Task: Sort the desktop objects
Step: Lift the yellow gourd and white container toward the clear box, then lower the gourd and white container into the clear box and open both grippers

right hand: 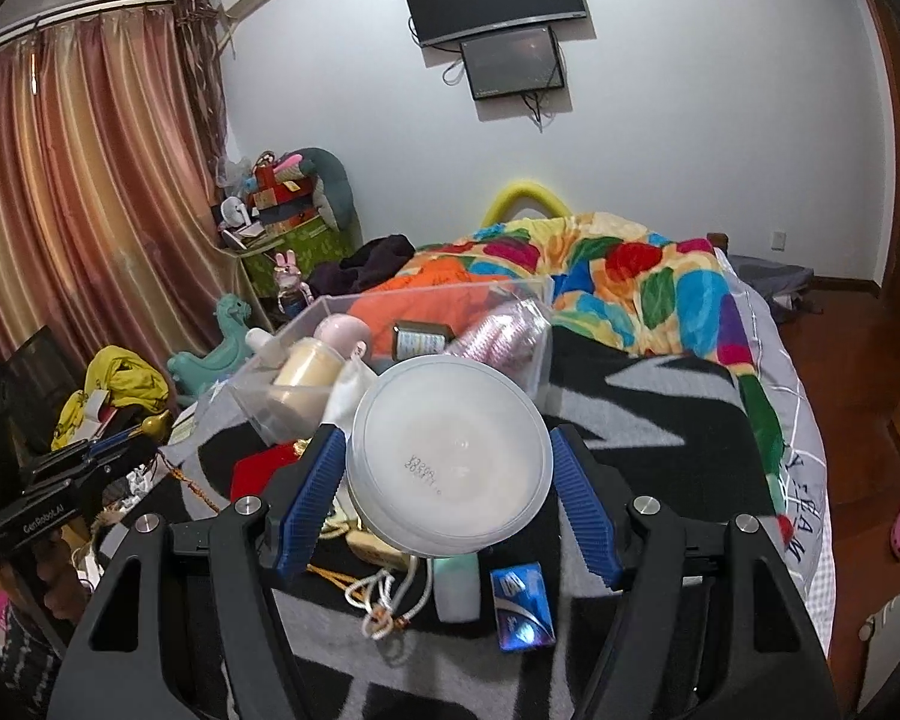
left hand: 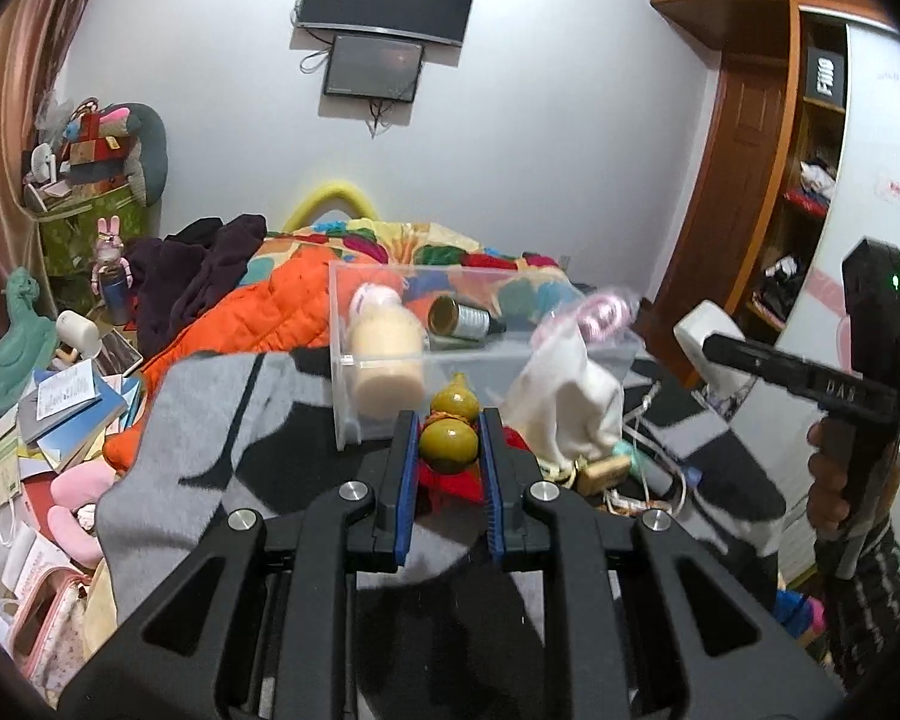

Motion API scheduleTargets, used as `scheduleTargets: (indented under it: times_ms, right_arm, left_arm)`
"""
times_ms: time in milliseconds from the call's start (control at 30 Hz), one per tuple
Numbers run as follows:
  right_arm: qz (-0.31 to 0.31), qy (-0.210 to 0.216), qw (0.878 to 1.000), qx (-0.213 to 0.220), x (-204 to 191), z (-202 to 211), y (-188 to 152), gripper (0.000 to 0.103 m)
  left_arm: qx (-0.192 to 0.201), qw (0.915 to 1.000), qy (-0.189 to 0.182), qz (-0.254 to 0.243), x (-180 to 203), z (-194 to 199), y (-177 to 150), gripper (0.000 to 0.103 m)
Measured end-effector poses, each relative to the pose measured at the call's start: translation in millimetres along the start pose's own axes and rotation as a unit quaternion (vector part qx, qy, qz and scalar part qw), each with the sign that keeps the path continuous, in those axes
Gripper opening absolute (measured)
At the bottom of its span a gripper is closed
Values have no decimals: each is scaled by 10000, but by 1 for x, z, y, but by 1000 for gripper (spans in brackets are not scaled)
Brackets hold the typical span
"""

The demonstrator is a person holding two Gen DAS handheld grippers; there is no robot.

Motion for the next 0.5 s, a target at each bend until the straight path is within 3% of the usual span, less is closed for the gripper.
scheduleTargets:
  times_ms: [267,500]
  right_arm:
    - [59,159,9998,80,-17,-20,16,67]
    - [147,184,9997,23,-32,-50,26,67]
  left_arm:
    - [-30,9992,394,19,-21,-32,21,19]
    - [-9,9988,475,69,-30,-58,33,19]
Point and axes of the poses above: each gripper's, at about its wrist camera, not at the fingertips, and z roughly against the way its jaws point, x to its right, y to its top, the point moved 6 cm from there along -z, roughly the way its jaws point, and after that the axes turned 7 degrees about x, right-handed, at the moved point
